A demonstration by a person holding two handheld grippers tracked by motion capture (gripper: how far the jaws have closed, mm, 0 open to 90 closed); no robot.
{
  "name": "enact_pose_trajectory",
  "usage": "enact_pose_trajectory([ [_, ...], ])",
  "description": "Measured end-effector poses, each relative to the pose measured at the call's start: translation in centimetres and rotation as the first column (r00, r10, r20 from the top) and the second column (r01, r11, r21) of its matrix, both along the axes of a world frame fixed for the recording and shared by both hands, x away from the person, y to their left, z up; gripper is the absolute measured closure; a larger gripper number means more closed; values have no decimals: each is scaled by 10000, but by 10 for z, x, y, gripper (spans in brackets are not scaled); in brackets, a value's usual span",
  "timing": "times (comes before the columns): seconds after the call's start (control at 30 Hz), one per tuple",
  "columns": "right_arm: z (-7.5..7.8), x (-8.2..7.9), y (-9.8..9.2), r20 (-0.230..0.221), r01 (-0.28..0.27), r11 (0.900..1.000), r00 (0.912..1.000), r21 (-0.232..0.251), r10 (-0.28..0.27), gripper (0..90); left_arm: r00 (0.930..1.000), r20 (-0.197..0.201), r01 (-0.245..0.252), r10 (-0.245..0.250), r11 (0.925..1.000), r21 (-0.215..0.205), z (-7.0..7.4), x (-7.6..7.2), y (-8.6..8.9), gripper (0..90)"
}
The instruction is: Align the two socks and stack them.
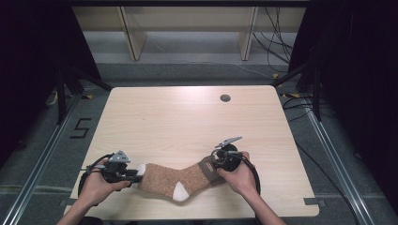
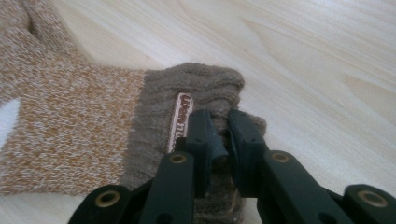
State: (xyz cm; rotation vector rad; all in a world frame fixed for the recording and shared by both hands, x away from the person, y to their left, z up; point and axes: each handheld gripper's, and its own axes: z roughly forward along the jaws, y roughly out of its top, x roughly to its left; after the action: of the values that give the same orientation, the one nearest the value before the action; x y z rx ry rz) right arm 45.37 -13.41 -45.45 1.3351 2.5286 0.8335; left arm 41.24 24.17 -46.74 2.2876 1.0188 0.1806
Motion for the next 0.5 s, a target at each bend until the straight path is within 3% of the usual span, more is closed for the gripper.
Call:
enact_pose_trajectory([
  [0.1, 4, -2, -1, -15, -29, 10000, 10000, 54, 29, 813, 9993, -35, 362, -361, 9989, 285, -6, -2, -2, 761],
  [0.2, 4, -3, -1, 74, -32, 10000, 10000, 40, 32, 816, 9998, 3, 182, -182, 9993, 335, -6, -2, -3, 821],
  [0.27, 3, -3, -1, 43, 8, 10000, 10000, 36, -8, 817, 9994, -7, 341, -341, 9987, 373, -5, -3, -3, 840],
  [0.5, 9, -6, -3, 139, 38, 9996, 9999, 289, -42, 827, 9999, 81, 103, -103, 9999, 29, 5, -5, 0, 861],
])
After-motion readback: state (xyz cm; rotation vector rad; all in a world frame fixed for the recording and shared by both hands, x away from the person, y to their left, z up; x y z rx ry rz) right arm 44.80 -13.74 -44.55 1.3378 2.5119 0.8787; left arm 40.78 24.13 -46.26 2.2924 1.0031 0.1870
